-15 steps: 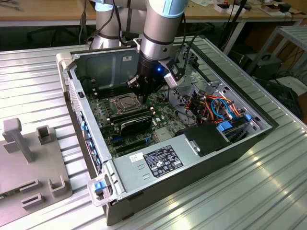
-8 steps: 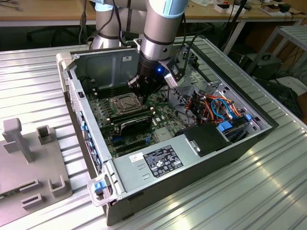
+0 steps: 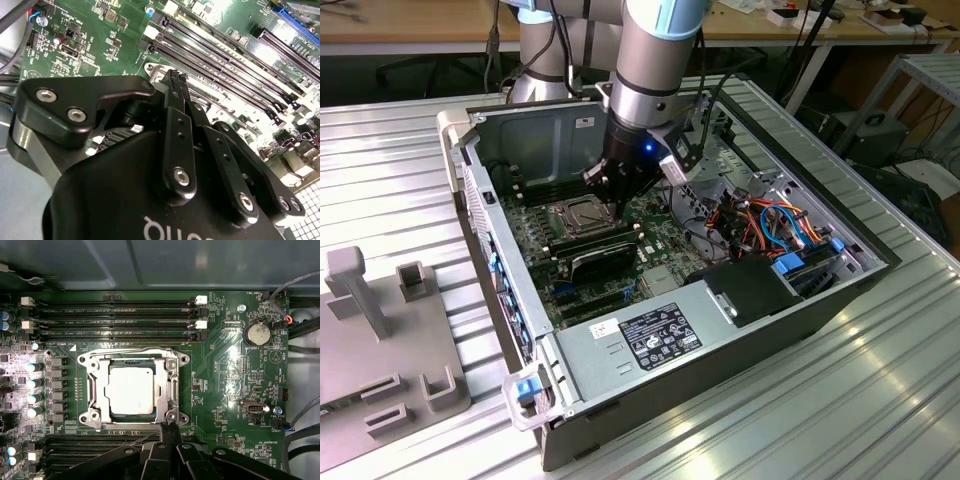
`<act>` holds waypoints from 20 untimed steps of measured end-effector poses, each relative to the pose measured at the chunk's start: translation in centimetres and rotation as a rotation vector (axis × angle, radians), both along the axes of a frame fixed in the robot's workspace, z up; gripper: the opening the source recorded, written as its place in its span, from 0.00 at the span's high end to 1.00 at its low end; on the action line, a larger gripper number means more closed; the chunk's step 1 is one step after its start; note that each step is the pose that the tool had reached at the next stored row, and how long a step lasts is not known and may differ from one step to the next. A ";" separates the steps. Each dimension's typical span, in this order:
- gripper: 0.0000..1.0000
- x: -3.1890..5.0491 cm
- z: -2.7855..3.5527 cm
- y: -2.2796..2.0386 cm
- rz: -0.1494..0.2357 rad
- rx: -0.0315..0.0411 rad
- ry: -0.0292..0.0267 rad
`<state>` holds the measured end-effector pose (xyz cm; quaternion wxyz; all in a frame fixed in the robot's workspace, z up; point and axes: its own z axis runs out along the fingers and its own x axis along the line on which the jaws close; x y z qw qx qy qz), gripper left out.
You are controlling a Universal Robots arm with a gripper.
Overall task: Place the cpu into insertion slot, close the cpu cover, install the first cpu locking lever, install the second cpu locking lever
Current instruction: 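Install the second cpu locking lever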
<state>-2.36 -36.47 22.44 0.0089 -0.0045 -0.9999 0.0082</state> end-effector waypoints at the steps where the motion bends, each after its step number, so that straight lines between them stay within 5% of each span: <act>1: 0.89 0.00 -0.01 0.00 0.001 0.0005 0.0000; 20: 0.89 -0.81 -0.24 0.12 0.013 0.0012 -0.0001</act>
